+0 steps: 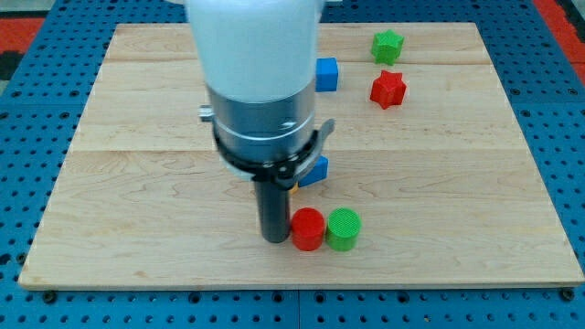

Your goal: Slide the green circle horizontal to the right side of the blue triangle

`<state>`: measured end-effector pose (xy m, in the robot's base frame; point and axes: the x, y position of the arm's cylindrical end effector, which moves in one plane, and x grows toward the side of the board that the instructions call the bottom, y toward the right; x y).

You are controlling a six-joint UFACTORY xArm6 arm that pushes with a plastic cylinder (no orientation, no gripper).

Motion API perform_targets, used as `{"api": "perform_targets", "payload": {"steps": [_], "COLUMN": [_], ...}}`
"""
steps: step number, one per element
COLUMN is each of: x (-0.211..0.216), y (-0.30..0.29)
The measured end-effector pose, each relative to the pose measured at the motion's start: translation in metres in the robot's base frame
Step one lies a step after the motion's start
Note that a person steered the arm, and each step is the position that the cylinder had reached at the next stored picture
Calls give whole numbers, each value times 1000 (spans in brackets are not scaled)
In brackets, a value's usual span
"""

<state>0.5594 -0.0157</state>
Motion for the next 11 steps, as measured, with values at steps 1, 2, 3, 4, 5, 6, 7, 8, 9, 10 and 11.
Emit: {"api": "perform_targets", "payload": {"steps": [1,2,3,4,5,6,7,8,9,10,11], "x": [-15,-15,29,46,30,12,2,10,2,-49,-43], "y": [13,2,-21,-2,51,77,54,86,104,131,173]}}
